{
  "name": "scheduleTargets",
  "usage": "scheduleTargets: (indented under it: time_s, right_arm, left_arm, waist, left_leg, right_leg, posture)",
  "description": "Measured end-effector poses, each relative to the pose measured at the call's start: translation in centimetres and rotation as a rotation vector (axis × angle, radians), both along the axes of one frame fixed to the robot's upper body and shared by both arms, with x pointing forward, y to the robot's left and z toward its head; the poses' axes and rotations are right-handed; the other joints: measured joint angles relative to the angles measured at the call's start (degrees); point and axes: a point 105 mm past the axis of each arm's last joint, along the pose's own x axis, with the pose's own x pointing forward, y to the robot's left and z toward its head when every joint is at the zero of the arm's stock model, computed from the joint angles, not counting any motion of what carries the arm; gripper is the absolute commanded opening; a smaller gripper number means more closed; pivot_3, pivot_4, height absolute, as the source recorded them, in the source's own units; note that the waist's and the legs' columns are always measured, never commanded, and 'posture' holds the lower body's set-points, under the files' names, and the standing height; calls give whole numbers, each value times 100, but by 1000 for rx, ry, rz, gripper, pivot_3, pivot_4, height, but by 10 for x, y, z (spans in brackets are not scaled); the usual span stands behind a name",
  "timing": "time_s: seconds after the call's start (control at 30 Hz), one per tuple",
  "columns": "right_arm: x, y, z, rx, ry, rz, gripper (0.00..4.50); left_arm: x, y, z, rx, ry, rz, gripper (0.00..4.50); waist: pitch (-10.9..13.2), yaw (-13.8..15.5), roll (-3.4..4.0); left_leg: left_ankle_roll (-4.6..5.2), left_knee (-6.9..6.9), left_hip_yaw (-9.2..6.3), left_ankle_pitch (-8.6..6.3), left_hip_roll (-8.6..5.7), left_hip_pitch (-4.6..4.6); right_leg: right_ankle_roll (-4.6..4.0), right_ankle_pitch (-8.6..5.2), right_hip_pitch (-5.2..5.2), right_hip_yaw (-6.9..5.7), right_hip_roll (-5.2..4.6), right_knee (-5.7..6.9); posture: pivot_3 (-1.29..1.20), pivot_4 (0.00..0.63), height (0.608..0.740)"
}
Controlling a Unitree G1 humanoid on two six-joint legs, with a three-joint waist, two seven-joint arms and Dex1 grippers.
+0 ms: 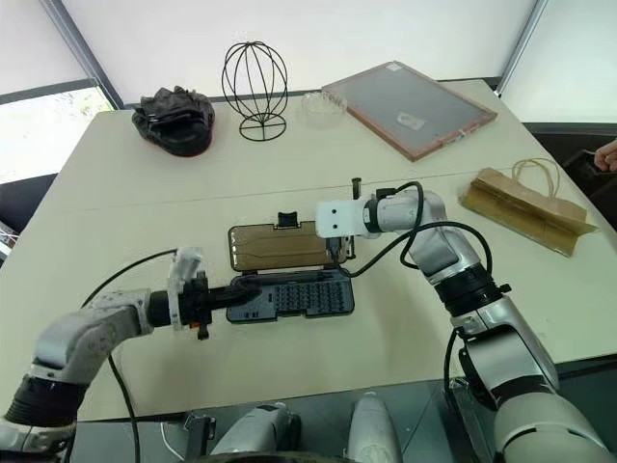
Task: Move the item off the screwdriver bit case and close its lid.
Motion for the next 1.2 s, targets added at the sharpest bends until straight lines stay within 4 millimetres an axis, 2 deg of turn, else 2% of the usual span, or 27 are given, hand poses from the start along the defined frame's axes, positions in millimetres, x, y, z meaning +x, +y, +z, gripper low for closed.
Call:
scheduleTargets:
  time_s: [0.07, 0.1, 0.17, 0.3, 0.4, 0.47, 0.53, 0.67, 0.73, 0.8, 0.87, 1.03, 1.1, 1.2]
  right_arm:
    - [0, 0, 0, -1, -3, 3, 31]
    - [0, 0, -1, -1, -4, 3, 31]
    - [0, -1, -2, -2, -6, -2, 31]
    - [0, -1, -1, -2, -15, 2, 31]
    - [0, -2, -1, -2, -20, 3, 31]
    - [0, -1, -1, -2, -26, 1, 31]
    - [1, -1, -1, -4, -32, -1, 31]
    - [1, 0, -2, -10, -37, -1, 31]
    - [1, -1, -2, -12, -37, -2, 31]
    - [1, -1, -2, -11, -35, -3, 594]
    - [1, -1, -2, -12, -26, -7, 1339]
    - [-7, 2, 11, -6, -54, -13, 3862]
    - [-14, -1, 25, 15, -69, -35, 3862]
    - [-34, -8, 66, 137, -67, -95, 3862]
  left_arm:
    - [11, 8, 29, -125, -43, 87, 0]
    - [15, 12, 36, -163, -52, 128, 0]
    - [30, 22, 38, -210, -39, 241, 0]
    - [66, 55, 13, -93, -2, 509, 0]
    - [83, 69, -14, 40, 20, 618, 0]
    - [91, 66, -33, 110, 36, 612, 0]
    - [93, 53, -44, 131, 48, 550, 0]
    - [86, 31, -51, 157, 36, 395, 0]
    - [82, 28, -53, 173, 33, 349, 0]
    - [77, 22, -56, 190, 30, 284, 0]
    - [74, 18, -60, 198, 34, 241, 0]
    - [72, 16, -63, 191, 46, 194, 0]
    - [73, 14, -58, 188, 33, 176, 0]
    - [71, 14, -54, 186, 34, 133, 0]
  waist:
    - [1, -9, -2]
    - [1, -17, -3]
    - [2, -13, -3]
    - [4, -9, -7]
    - [5, -4, -9]
    - [6, 15, -11]
    - [9, 14, -15]
    - [10, -9, -17]
    - [10, -14, -17]
    - [10, -14, -17]
    - [10, 2, -17]
    - [11, 12, -17]
    - [11, 18, -17]
    - [11, 9, -18]
  left_leg:
    - [0, 1, 2, 0, -1, 3]
    - [0, 1, 4, 0, -1, 4]
    - [0, 2, 5, 0, -1, 4]
    - [-1, 9, 10, 0, 0, 3]
    - [0, 13, 10, 0, -3, 1]
    - [0, 21, 7, 0, -5, -3]
    - [1, 32, 3, -1, -7, -10]
    - [1, 35, 1, -1, -6, -12]
    - [1, 35, 1, -2, -6, -12]
    - [1, 35, 1, -1, -7, -12]
    - [1, 39, -2, -2, -7, -14]
    - [2, 49, -7, -2, -9, -34]
    - [2, 69, -15, -2, -11, -80]
    - [2, 75, -17, -2, -13, -97]
  right_leg:
    - [0, 0, 4, -2, -3, -2]
    - [1, 0, 4, -2, -3, -4]
    - [1, 0, 6, -4, -2, -6]
    - [0, 1, 11, -6, -1, -10]
    - [1, 1, 12, -7, -3, -11]
    - [1, 1, 14, -10, -3, -10]
    - [1, 1, 14, -12, -4, -9]
    - [1, 1, 13, -13, -3, -7]
    - [1, 1, 12, -13, -4, -7]
    - [1, 1, 12, -12, -4, -7]
    - [1, 1, 14, -13, -4, -7]
    - [1, 1, 2, -17, -4, -4]
    - [1, 1, -32, -20, -4, 1]
    - [2, 2, -44, -23, -6, 3]
  posture:
    - [0, 150, 740]
    - [0, 150, 740]
    - [0, 150, 740]
    - [0, 150, 740]
    - [0, 150, 740]
    - [0, 150, 740]
    - [0, 150, 740]
    - [0, 150, 740]
    - [0, 150, 740]
    - [0, 150, 740]
    - [0, 150, 740]
    - [0, 150, 740]
    - [0, 150, 740]
    - [0, 150, 740]
